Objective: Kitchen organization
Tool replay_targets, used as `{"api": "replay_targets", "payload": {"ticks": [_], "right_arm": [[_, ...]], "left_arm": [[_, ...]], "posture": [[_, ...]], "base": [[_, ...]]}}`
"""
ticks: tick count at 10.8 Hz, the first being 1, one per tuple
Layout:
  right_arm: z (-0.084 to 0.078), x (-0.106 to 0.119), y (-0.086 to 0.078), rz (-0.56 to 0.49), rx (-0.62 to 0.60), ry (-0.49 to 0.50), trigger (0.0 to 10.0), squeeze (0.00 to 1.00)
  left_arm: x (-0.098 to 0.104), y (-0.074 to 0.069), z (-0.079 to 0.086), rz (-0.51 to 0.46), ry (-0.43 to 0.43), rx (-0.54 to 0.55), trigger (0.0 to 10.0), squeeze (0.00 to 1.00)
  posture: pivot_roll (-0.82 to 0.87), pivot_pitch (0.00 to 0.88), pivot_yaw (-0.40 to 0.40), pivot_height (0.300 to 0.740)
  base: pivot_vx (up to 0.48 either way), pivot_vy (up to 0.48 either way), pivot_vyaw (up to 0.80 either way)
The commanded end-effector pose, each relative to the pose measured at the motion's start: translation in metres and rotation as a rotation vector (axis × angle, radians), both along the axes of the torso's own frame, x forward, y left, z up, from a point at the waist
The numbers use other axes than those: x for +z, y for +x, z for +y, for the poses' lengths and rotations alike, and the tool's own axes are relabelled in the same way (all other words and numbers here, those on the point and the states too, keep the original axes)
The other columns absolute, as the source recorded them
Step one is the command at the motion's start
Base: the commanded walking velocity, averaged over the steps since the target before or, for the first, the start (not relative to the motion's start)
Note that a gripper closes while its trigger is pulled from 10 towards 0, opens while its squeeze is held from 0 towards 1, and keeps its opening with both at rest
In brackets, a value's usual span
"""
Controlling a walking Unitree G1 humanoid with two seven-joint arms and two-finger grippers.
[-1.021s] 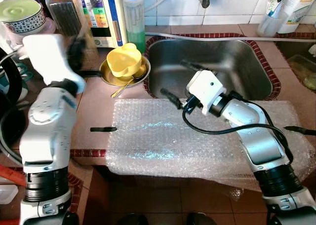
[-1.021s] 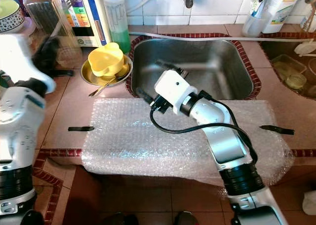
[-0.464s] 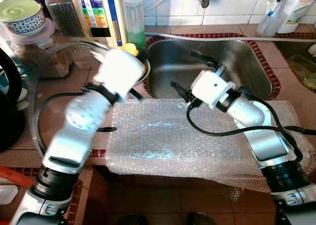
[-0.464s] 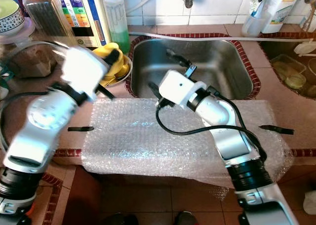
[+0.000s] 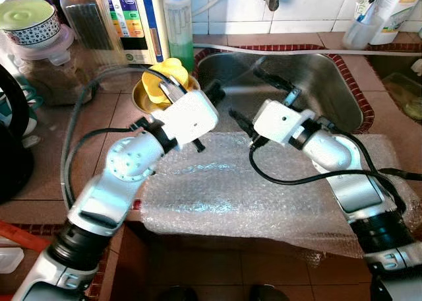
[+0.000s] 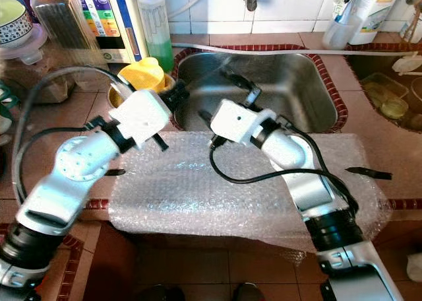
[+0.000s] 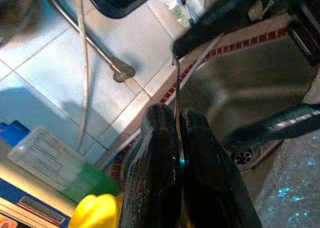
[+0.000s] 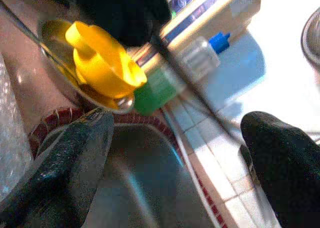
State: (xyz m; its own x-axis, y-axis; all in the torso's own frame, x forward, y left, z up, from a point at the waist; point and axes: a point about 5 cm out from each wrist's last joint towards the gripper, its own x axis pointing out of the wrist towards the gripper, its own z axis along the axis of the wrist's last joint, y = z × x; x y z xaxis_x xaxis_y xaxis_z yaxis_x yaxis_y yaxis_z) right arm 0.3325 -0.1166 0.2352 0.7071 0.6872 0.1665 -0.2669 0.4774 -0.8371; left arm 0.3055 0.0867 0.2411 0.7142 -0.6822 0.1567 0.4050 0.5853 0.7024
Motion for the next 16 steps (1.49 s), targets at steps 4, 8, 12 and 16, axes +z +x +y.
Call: {"api": "replay_targets", "payload": {"ticks": [4,8,12,16], "right_arm": [[0.007,-0.002,0.000,-0.008,0.046,-0.081,10.0,0.00],[-0.023,-0.019,0.019,-0.059,-0.055,-0.300,10.0,0.00],[-0.022,-0.015,0.036,-0.093,-0.070,-0.338,10.0,0.00],[0.005,-0.018,0.037,-0.095,-0.012,-0.253,0.0,0.00]], "left_arm": [[0.000,-0.001,-0.004,-0.030,0.024,-0.029,3.8,0.00],[-0.007,-0.006,-0.011,-0.008,0.051,-0.081,3.4,0.00],[-0.016,-0.015,-0.021,0.006,0.109,-0.156,2.7,0.00],[-0.020,-0.017,-0.024,0.019,0.103,-0.165,3.5,0.00]], "posture": [[-0.11,0.171,0.070,0.740],[-0.10,0.176,0.074,0.740],[-0.10,0.177,0.074,0.740],[-0.10,0.173,0.074,0.740]], "base": [[0.000,0.000,0.00],[0.000,0.000,0.00],[0.000,0.000,0.00],[0.000,0.000,0.00]]}}
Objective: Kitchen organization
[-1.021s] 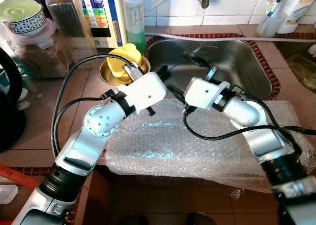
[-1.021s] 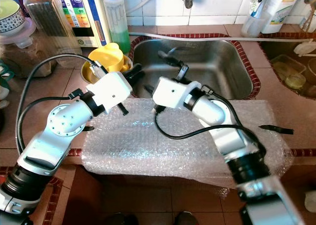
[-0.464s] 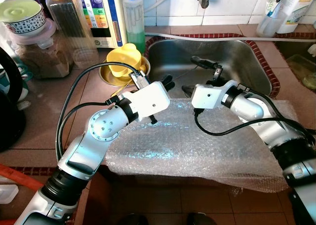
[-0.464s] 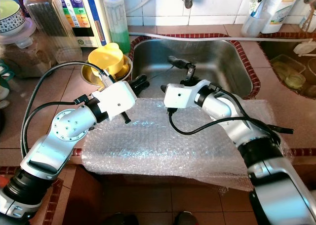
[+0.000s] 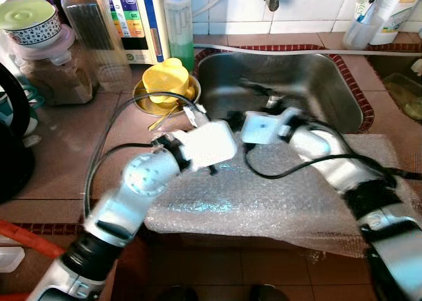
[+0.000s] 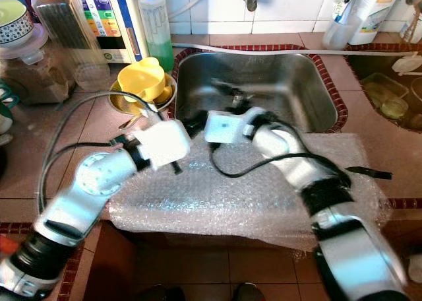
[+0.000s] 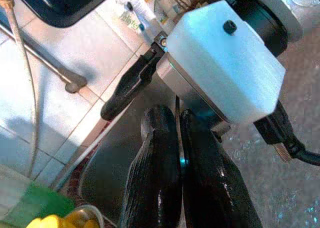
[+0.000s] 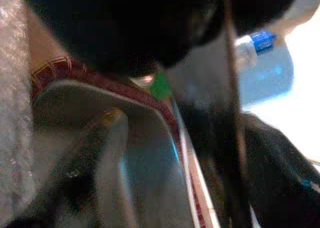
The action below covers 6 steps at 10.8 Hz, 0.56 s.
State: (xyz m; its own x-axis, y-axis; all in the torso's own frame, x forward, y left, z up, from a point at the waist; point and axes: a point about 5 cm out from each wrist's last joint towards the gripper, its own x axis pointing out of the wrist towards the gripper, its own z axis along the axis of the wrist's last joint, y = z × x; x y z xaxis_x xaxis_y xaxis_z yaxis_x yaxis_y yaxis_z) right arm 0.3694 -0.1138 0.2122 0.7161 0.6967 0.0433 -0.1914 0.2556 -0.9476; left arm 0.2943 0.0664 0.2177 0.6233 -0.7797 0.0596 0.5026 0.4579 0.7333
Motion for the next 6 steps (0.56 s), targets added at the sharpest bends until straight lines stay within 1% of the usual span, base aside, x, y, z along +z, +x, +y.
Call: {"api": "replay_targets", "payload": {"ticks": [1,3,6], "right_arm": [[0.0065,0.0058,0.0001,-0.018,0.024,0.016,0.0,0.00],[0.0124,0.0039,-0.0012,-0.003,0.038,0.046,0.0,0.00],[0.0113,-0.0007,-0.0034,0.030,0.040,0.027,0.0,0.00]], "left_arm": [[0.0029,-0.0053,-0.0035,-0.020,0.006,-0.034,3.6,0.00],[0.0021,-0.0047,-0.0038,-0.019,0.003,-0.031,3.9,0.00],[0.0005,-0.0007,0.0009,-0.031,0.017,0.014,4.9,0.00]], "posture": [[-0.10,0.172,0.074,0.740],[-0.10,0.174,0.074,0.740],[-0.10,0.176,0.072,0.740]], "base": [[0.000,0.000,0.00],[0.000,0.000,0.00],[0.000,0.000,0.00]]}}
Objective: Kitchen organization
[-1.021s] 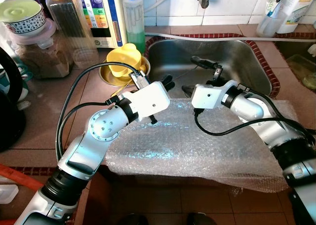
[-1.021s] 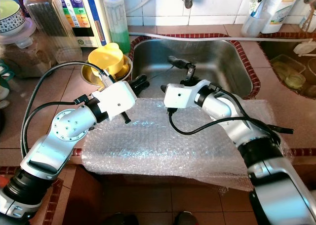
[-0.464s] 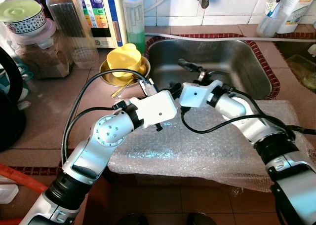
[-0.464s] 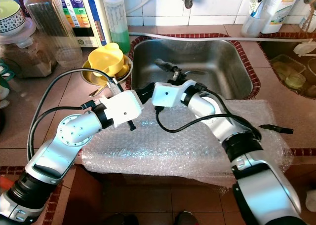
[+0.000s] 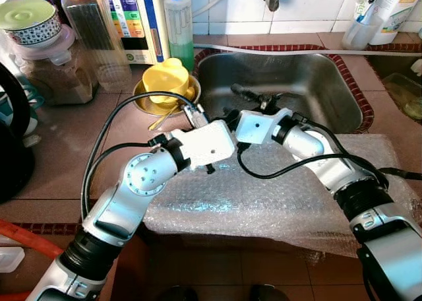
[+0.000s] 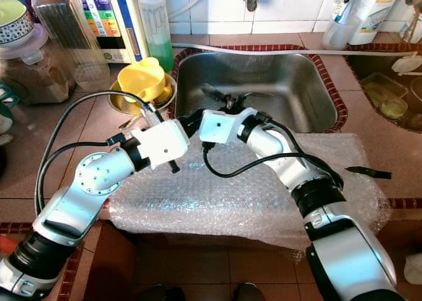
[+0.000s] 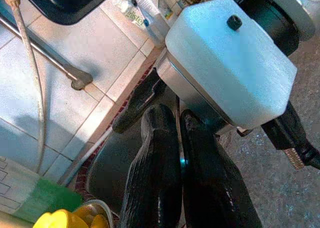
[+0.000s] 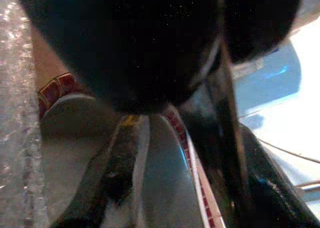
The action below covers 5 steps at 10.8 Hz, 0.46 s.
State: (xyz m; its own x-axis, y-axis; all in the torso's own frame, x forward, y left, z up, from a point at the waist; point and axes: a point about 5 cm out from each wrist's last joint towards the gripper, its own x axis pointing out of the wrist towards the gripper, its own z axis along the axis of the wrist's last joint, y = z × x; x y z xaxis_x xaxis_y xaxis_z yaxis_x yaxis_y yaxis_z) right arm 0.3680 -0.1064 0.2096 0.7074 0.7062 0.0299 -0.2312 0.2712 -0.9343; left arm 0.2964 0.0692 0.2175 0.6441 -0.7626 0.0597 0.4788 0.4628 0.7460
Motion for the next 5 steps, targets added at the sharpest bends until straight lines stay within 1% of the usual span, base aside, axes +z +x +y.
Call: {"api": "replay_targets", "payload": {"ticks": [1,2,3,5], "right_arm": [[-0.002,-0.006,-0.003,0.032,0.001,-0.031,0.0,0.00],[-0.007,-0.014,-0.005,0.064,-0.016,-0.065,0.4,0.00],[-0.010,-0.013,-0.006,0.066,-0.022,-0.058,2.2,0.00],[-0.016,-0.015,-0.009,0.091,-0.043,-0.083,0.0,0.00]], "left_arm": [[0.004,0.001,0.002,-0.026,-0.006,0.017,5.6,0.00],[0.004,0.002,0.004,-0.029,-0.003,0.030,5.9,0.00],[0.003,0.002,0.004,-0.029,-0.002,0.030,6.0,0.00],[0.002,0.002,0.003,-0.029,0.000,0.031,6.2,0.00]], "posture": [[-0.10,0.178,0.073,0.740],[-0.10,0.178,0.074,0.740],[-0.10,0.180,0.076,0.740],[-0.10,0.179,0.074,0.740]], "base": [[0.000,0.000,0.00],[0.000,0.000,0.00],[0.000,0.000,0.00],[0.000,0.000,0.00]]}}
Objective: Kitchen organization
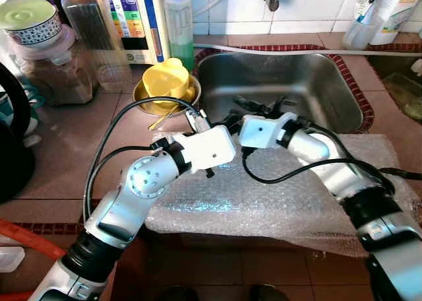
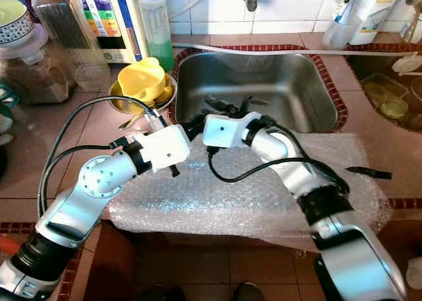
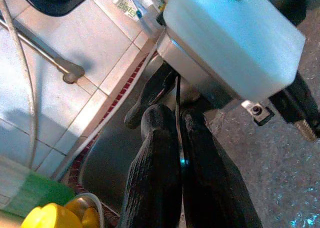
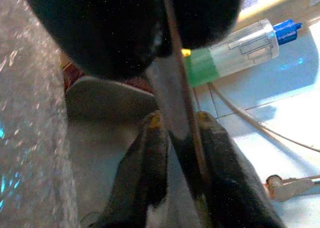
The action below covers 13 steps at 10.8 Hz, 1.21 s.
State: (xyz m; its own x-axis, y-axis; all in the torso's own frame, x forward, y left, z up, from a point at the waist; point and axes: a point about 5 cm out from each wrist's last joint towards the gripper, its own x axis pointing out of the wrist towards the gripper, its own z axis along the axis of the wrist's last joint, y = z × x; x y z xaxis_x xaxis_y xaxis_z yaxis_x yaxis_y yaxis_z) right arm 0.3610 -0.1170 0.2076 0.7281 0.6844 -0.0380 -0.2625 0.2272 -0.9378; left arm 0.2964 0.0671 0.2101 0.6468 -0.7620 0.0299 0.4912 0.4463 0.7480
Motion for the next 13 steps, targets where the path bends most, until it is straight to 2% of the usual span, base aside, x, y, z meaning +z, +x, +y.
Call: {"api": "replay_targets", "payload": {"ticks": [1,2,3,4,5,7,9,12,13], "right_arm": [[-0.008,-0.016,-0.003,0.069,-0.025,-0.030,0.0,0.00],[-0.012,-0.018,-0.003,0.069,-0.040,-0.031,0.0,0.00],[-0.017,-0.018,-0.003,0.071,-0.051,-0.035,0.0,0.00],[-0.024,-0.018,-0.004,0.073,-0.064,-0.031,0.0,0.00],[-0.033,-0.017,-0.004,0.060,-0.080,-0.026,0.0,0.00],[-0.047,-0.011,0.000,0.027,-0.117,-0.023,0.0,0.00],[-0.056,-0.010,0.003,0.016,-0.147,-0.033,0.0,0.00],[-0.071,-0.003,0.011,-0.024,-0.202,-0.033,0.0,0.00],[-0.083,0.003,0.015,-0.052,-0.249,-0.045,0.0,0.00]], "left_arm": [[0.010,0.002,0.005,-0.045,-0.025,0.029,6.6,0.00],[0.010,0.003,0.007,-0.048,-0.034,0.038,9.5,0.00],[0.009,0.003,0.006,-0.039,-0.041,0.037,10.0,0.00],[0.009,0.002,0.007,-0.024,-0.063,0.039,10.0,0.00],[0.010,0.002,0.008,-0.026,-0.095,0.043,10.0,1.00],[0.014,0.001,0.007,-0.036,-0.130,0.034,10.0,1.00],[0.017,-0.001,0.006,-0.012,-0.204,0.022,10.0,1.00],[0.013,-0.004,0.014,0.040,-0.282,0.065,10.0,1.00],[0.008,-0.007,0.020,0.073,-0.312,0.090,10.0,1.00]], "posture": [[-0.10,0.179,0.074,0.740],[-0.10,0.179,0.074,0.740],[-0.10,0.181,0.073,0.740],[-0.10,0.181,0.073,0.740],[-0.10,0.182,0.072,0.740],[-0.10,0.183,0.072,0.740],[-0.10,0.181,0.071,0.740],[-0.09,0.180,0.073,0.740],[-0.09,0.179,0.075,0.740]], "base": [[0.000,0.000,0.00],[0.000,0.000,0.00],[0.000,0.000,0.00],[0.000,0.000,0.00],[0.000,0.000,0.00],[0.000,0.000,0.00],[0.000,0.000,0.00],[0.000,0.000,0.00],[0.000,0.000,0.00]]}}
